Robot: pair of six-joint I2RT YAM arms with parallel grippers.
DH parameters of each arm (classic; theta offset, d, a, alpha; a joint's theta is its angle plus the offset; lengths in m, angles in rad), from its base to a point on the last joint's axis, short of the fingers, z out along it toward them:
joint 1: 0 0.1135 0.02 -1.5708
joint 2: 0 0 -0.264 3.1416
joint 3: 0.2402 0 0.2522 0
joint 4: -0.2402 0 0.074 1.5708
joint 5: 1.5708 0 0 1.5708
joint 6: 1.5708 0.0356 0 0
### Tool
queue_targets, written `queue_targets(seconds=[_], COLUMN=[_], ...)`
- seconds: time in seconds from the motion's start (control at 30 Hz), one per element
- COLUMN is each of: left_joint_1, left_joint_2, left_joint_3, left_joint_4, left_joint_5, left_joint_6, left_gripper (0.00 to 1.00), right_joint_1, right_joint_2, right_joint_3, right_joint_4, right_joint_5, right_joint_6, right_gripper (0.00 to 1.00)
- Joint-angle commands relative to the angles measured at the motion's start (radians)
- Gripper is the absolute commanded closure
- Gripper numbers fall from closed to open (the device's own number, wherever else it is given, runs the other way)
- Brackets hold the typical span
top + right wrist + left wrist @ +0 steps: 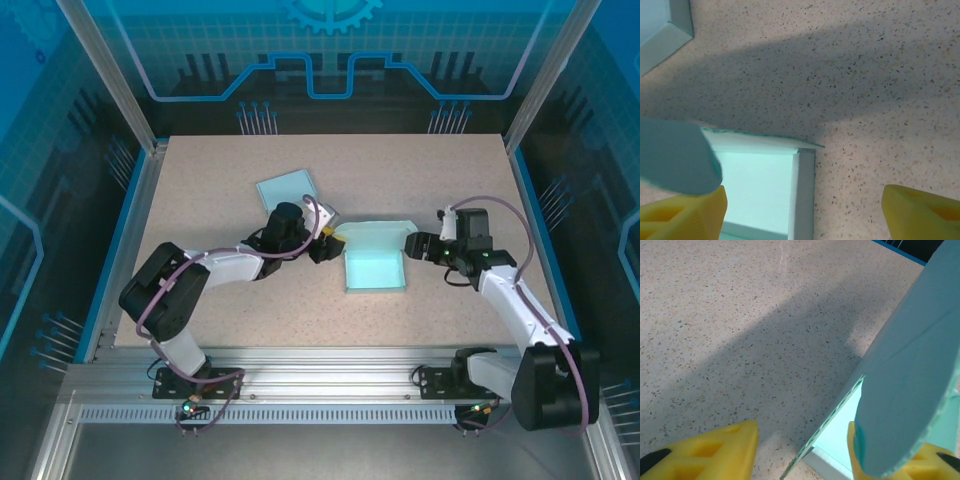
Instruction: Fold the paper box
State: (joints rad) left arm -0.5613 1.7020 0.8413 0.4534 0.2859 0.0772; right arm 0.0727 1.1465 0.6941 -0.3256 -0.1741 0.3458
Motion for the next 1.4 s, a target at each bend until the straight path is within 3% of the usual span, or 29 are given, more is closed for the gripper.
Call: queue_targets(seconds=[0.0, 0.17, 0.43, 0.93, 1.1, 1.2, 1.37], left_joint_1=[0.007, 0.007, 0.007, 0.005, 0.005, 0.009, 0.055], left_joint_2=[0.022, 0.038, 0.047, 0.059, 0.045, 0.029, -0.024], left_joint_3=[0.034, 0.046, 0.053, 0.073, 0.062, 0.050, 0.025], left_joint_4=[-0.004, 0.000, 0.009, 0.019, 0.039, 0.035, -0.045], left_joint_5=[0.031, 0.036, 0.035, 0.039, 0.030, 0.027, 0.125], left_joint_6=[0.012, -0.001, -0.006, -0.030, -0.016, 0.019, 0.090], left_gripper=[0.53, 0.63, 0.69, 0.83, 1.00, 1.00, 1.00], right_joint_1=[0.040, 0.072, 0.079, 0.100, 0.100, 0.090, 0.090], right_joint_2=[0.041, 0.078, 0.116, 0.136, 0.121, 0.105, 0.082], right_joint_3=[0.046, 0.068, 0.070, 0.063, 0.068, 0.078, 0.074], right_joint_4=[0.056, 0.085, 0.135, 0.160, 0.144, 0.133, 0.126], right_joint_5=[0.064, 0.088, 0.044, 0.028, 0.085, 0.083, 0.077], right_joint_6=[-0.037, -0.051, -0.071, -0.073, -0.075, -0.080, -0.075], right_gripper=[0.19, 0.21, 0.24, 0.46, 0.43, 0.32, 0.31])
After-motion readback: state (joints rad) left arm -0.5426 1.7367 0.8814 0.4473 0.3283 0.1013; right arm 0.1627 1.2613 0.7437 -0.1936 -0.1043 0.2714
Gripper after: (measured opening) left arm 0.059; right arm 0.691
